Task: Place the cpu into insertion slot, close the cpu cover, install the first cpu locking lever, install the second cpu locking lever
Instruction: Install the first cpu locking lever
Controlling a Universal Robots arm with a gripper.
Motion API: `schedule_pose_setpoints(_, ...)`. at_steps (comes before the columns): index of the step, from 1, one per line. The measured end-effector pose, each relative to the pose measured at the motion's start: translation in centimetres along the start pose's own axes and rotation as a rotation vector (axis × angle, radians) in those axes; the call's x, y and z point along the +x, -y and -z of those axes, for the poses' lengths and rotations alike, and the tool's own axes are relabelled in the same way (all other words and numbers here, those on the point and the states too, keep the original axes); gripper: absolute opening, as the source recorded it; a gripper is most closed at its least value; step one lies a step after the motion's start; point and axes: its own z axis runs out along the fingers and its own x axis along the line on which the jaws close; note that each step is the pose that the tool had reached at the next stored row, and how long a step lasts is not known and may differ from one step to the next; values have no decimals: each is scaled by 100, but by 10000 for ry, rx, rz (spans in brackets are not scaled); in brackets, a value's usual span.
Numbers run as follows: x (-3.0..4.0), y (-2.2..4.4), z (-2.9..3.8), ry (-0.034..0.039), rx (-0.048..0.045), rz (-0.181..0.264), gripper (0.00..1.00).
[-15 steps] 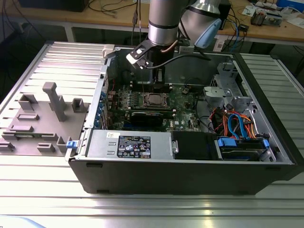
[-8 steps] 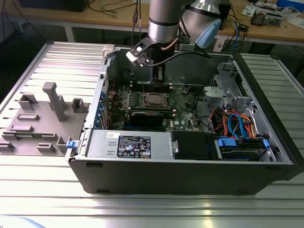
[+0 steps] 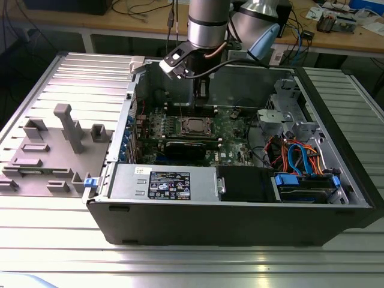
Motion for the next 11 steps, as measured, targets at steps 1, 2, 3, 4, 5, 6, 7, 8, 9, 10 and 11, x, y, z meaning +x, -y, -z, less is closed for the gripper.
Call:
schedule_pose_setpoints(1, -1, 0, 16, 7, 0, 0, 11)
schedule_pose_setpoints(2, -2, 0, 30, 11, 0, 0, 11)
schedule_pose_setpoints(3, -2, 0, 35, 15, 1, 0, 11)
schedule_pose_setpoints(4, -2, 0, 35, 17, -1, 0, 11)
schedule_pose_setpoints(5, -2, 0, 35, 18, 0, 0, 11)
schedule_pose_setpoints(6, -2, 0, 35, 20, 0, 0, 11)
schedule_pose_setpoints(7, -2, 0, 36, 21, 1, 0, 11)
schedule_pose_setpoints(8, -2, 0, 36, 21, 1, 0, 11)
schedule_pose_setpoints(9, -2, 0, 36, 21, -3, 70, 11)
schedule_pose_setpoints(10, -2, 0, 35, 19, -16, 280, 11)
schedule_pose_setpoints(11, -2, 0, 36, 19, -24, 448, 11)
